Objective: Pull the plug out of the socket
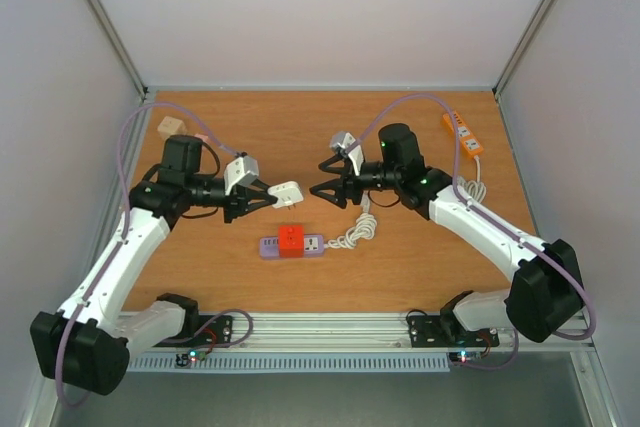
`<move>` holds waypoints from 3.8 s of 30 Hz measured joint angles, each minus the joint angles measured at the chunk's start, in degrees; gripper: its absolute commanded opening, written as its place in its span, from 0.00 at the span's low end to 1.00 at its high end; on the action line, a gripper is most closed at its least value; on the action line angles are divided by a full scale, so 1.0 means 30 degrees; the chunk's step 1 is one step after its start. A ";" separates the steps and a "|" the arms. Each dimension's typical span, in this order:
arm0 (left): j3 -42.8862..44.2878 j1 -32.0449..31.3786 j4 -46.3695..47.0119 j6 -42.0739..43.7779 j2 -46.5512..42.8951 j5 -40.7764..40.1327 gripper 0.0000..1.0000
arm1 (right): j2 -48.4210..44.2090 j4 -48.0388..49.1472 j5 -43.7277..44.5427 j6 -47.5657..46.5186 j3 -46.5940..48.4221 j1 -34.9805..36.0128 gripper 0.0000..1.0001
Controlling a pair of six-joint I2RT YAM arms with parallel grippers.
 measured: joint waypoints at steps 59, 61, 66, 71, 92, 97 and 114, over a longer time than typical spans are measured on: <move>-0.2528 0.0044 0.8342 -0.9194 -0.0678 0.3432 0.01 | 0.0095 0.5085 -0.0765 0.4430 -0.2040 0.1719 0.78; -0.2579 0.0066 0.8415 -0.9194 -0.0678 0.3410 0.01 | 0.0095 0.5129 -0.0554 0.4437 -0.2040 0.1719 0.78; -0.2761 0.0160 0.8553 -0.9180 -0.0678 0.3366 0.01 | 0.0095 0.5144 0.0233 0.4437 -0.2040 0.1800 0.77; -0.2849 0.0182 0.8641 -0.9129 -0.0678 0.3257 0.01 | 0.0095 0.5144 0.0670 0.4473 -0.2040 0.1880 0.77; -0.2703 -0.0270 0.6601 -0.5967 -0.0627 0.2914 0.01 | 0.0095 0.4750 0.0867 0.4459 -0.2040 0.2113 0.77; -0.2404 -0.0408 0.5661 -0.4801 -0.0597 0.2652 0.01 | 0.0095 0.4546 0.0867 0.4386 -0.2040 0.2142 0.77; -0.1559 -0.1384 0.3322 -0.1530 -0.0372 0.0918 0.01 | 0.0095 0.3366 0.0947 0.4153 -0.2040 0.2149 0.76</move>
